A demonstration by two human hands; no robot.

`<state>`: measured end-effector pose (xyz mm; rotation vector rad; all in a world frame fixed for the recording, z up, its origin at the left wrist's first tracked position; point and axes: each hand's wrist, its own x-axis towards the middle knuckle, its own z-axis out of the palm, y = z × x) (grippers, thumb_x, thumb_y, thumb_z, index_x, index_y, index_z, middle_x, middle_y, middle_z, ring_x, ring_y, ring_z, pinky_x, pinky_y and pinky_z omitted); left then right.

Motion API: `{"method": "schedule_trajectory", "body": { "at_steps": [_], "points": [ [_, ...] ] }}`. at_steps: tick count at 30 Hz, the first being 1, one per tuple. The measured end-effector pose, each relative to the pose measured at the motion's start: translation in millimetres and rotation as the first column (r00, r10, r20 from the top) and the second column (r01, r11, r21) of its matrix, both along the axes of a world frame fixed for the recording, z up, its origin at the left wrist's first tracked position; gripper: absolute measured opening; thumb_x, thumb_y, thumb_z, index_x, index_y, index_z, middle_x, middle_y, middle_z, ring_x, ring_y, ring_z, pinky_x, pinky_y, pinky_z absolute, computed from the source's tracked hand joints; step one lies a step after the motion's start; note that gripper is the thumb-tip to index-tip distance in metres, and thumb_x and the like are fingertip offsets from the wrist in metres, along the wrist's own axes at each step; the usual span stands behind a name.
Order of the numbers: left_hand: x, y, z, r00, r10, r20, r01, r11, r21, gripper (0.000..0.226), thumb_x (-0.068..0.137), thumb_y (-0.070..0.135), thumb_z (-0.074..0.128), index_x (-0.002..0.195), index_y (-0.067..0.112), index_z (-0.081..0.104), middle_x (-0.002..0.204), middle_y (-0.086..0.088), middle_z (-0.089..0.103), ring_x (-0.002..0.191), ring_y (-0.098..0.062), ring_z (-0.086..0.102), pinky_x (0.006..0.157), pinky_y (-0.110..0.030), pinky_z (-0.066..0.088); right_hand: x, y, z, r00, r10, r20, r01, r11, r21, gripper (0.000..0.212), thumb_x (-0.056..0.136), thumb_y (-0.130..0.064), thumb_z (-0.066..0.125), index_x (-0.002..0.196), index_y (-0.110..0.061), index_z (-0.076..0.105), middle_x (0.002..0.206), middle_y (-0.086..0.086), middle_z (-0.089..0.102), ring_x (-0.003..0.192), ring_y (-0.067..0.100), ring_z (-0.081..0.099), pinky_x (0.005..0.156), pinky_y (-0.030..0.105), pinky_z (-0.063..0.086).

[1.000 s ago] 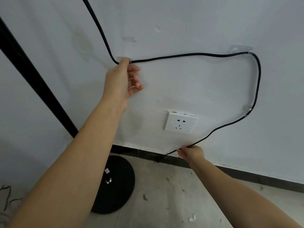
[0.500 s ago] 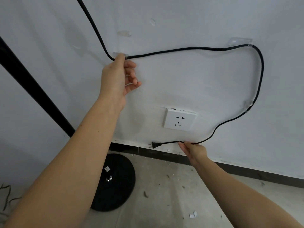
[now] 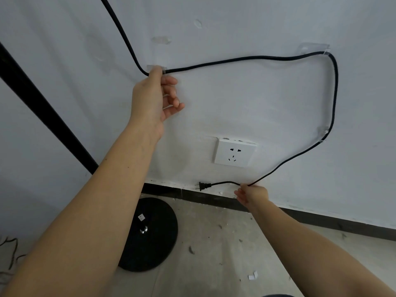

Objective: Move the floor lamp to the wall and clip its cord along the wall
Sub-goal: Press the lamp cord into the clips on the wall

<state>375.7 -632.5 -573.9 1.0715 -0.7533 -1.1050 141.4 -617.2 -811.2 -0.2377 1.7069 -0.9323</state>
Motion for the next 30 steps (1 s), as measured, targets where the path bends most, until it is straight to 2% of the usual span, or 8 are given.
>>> {"method": "schedule_trajectory", "body": {
  "at_steps": [2, 6, 11, 17, 19, 22, 26, 30],
  "points": [
    [1, 1, 1, 1.0, -0.009, -0.001, 0.009, 1.0, 0.009, 0.033, 0.09, 0.029, 0.044, 0.064, 0.015, 0.06, 0.042, 0.005, 0.05, 0.039, -0.012, 0.045, 0.048, -0.025, 0.051, -6, -3, 0, 0.993, -0.04, 0.108, 0.034, 0.998, 0.059, 0.01, 0.092, -0.005, 0.055, 0.084, 0.001, 0.054, 0.073, 0.013, 0.06, 0.072, 0.026, 0.065, 0.072, 0.037, 0.052],
    [3, 1, 3, 1.0, -0.018, 0.013, 0.018, 0.999, 0.03, 0.034, 0.09, 0.028, 0.044, 0.063, 0.015, 0.06, 0.042, 0.005, 0.05, 0.038, -0.012, 0.045, 0.047, -0.025, 0.051, -18, 0, -3, 0.996, -0.012, 0.084, 0.008, 0.999, 0.049, 0.007, 0.091, -0.003, 0.055, 0.087, 0.001, 0.052, 0.072, 0.014, 0.059, 0.063, 0.026, 0.062, 0.074, 0.038, 0.052],
    [1, 0, 4, 1.0, -0.002, 0.003, 0.002, 0.998, 0.055, 0.035, 0.089, 0.031, 0.046, 0.06, 0.015, 0.06, 0.042, 0.004, 0.049, 0.036, -0.012, 0.044, 0.047, -0.025, 0.051, -22, 4, -1, 0.989, 0.057, 0.136, -0.063, 0.997, 0.036, 0.007, 0.091, -0.007, 0.058, 0.091, -0.002, 0.053, 0.078, 0.013, 0.06, 0.069, 0.026, 0.062, 0.077, 0.039, 0.05],
    [4, 0, 7, 1.0, -0.007, -0.012, 0.007, 0.997, 0.08, 0.037, 0.087, 0.038, 0.051, 0.059, 0.015, 0.061, 0.042, 0.004, 0.049, 0.036, -0.011, 0.046, 0.048, -0.025, 0.052, -15, 7, 9, 0.968, 0.128, 0.215, -0.135, 0.991, 0.018, 0.03, 0.087, -0.017, 0.065, 0.111, -0.003, 0.052, 0.107, 0.015, 0.057, 0.094, 0.029, 0.061, 0.078, 0.051, 0.05],
    [4, -1, 8, 1.0, 0.008, 0.007, -0.009, 0.996, 0.087, 0.038, 0.087, 0.039, 0.052, 0.059, 0.014, 0.061, 0.041, 0.004, 0.049, 0.036, -0.011, 0.046, 0.046, -0.024, 0.052, -13, 7, 13, 0.967, 0.129, 0.218, -0.136, 0.991, 0.015, 0.031, 0.087, -0.017, 0.065, 0.112, -0.003, 0.052, 0.108, 0.016, 0.056, 0.095, 0.029, 0.06, 0.079, 0.052, 0.048],
    [3, -1, 8, 0.999, 0.042, 0.029, -0.045, 0.995, 0.09, 0.037, 0.086, 0.039, 0.054, 0.061, 0.013, 0.061, 0.039, 0.005, 0.048, 0.035, -0.01, 0.046, 0.046, -0.024, 0.051, -12, 7, 19, 0.962, 0.129, 0.241, -0.136, 0.991, 0.013, 0.028, 0.086, -0.016, 0.066, 0.109, -0.005, 0.053, 0.095, 0.014, 0.056, 0.094, 0.029, 0.059, 0.08, 0.054, 0.046],
    [2, 0, 10, 0.997, 0.064, 0.037, -0.066, 0.995, 0.077, 0.039, 0.088, 0.043, 0.055, 0.063, 0.013, 0.06, 0.039, 0.005, 0.047, 0.035, -0.01, 0.045, 0.046, -0.023, 0.052, -16, 11, 29, 0.953, 0.139, 0.269, -0.145, 0.989, 0.002, 0.031, 0.086, -0.015, 0.066, 0.111, -0.004, 0.053, 0.114, 0.017, 0.052, 0.097, 0.031, 0.058, 0.081, 0.056, 0.045],
    [-1, 2, 14, 0.994, 0.08, 0.068, -0.086, 0.993, 0.08, 0.039, 0.09, 0.041, 0.053, 0.065, 0.012, 0.059, 0.046, 0.001, 0.047, 0.038, -0.01, 0.045, 0.046, -0.023, 0.053, -25, 17, 40, 0.95, 0.16, 0.267, -0.166, 0.986, 0.001, 0.029, 0.086, -0.013, 0.066, 0.11, -0.003, 0.051, 0.119, 0.019, 0.052, 0.098, 0.034, 0.058, 0.079, 0.057, 0.047]
  ]
}}
